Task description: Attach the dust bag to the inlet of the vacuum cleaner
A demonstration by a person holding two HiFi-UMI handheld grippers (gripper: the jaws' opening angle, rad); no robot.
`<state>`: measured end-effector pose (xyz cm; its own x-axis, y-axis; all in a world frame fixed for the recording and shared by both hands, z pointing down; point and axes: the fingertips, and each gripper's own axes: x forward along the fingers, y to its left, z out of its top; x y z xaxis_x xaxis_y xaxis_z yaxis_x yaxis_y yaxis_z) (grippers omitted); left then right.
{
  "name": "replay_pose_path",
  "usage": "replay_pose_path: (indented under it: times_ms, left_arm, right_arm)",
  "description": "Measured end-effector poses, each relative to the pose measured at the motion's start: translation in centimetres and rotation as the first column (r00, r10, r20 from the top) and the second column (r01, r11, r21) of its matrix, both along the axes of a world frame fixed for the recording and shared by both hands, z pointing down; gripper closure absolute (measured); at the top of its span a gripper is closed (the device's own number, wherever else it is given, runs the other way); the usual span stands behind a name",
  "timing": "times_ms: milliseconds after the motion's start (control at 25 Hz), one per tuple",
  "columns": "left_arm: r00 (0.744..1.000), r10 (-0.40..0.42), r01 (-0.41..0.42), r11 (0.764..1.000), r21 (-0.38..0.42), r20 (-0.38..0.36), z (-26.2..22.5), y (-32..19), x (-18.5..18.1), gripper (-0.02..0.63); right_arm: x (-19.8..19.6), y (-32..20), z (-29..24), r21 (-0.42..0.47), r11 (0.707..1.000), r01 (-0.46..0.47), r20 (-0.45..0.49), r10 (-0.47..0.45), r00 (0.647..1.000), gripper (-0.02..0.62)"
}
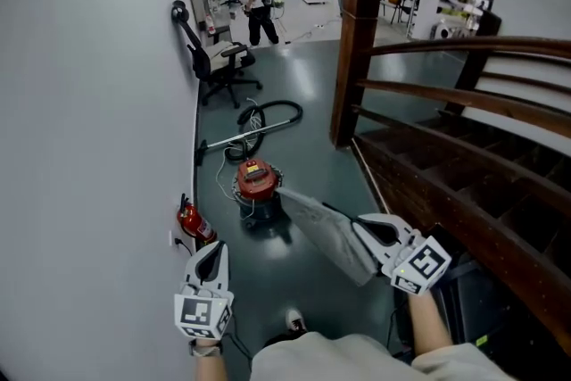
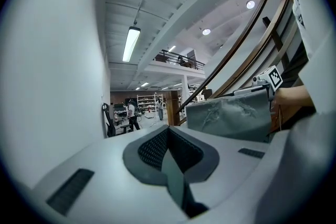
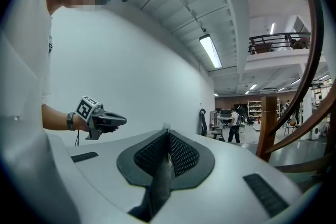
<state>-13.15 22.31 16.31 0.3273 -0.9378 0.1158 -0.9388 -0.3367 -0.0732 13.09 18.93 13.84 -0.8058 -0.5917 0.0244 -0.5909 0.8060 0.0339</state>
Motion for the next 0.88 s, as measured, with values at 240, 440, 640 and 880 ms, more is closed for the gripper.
replay_pose_path:
  times_ms: [240, 440, 640, 880]
  left_arm:
    - [1.000, 0.011, -0.011, 1.000, -0.012, 0.006, 0.5, -2.8, -1.3, 0.606]
    - [1.000, 0.013, -0.013, 1.000, -0.027, 0.003, 1.1, -4.3, -2.5, 0.606]
    - [1.000, 0.019, -0.019, 0.999, -0.037, -0.003, 2.1, -5.8, -3.1, 0.606]
    - [0.999, 0.034, -0.035, 0.998, -0.054, -0.021, 2.8, -7.6, -2.7, 0.606]
  right_arm:
    - [-1.6, -2.6, 0.8, -0.002, 1.000, 0.007, -0.001, -0.007, 1.000, 0.566]
    - [-3.1, -3.7, 1.3, -0.021, 0.999, 0.023, -0.005, -0.023, 1.000, 0.566]
    - [-4.2, -4.2, 1.9, -0.026, 0.998, 0.056, -0.019, -0.057, 0.998, 0.566]
    - [-4.8, -4.4, 3.0, -0.049, 0.992, 0.115, -0.046, -0.117, 0.992, 0.566]
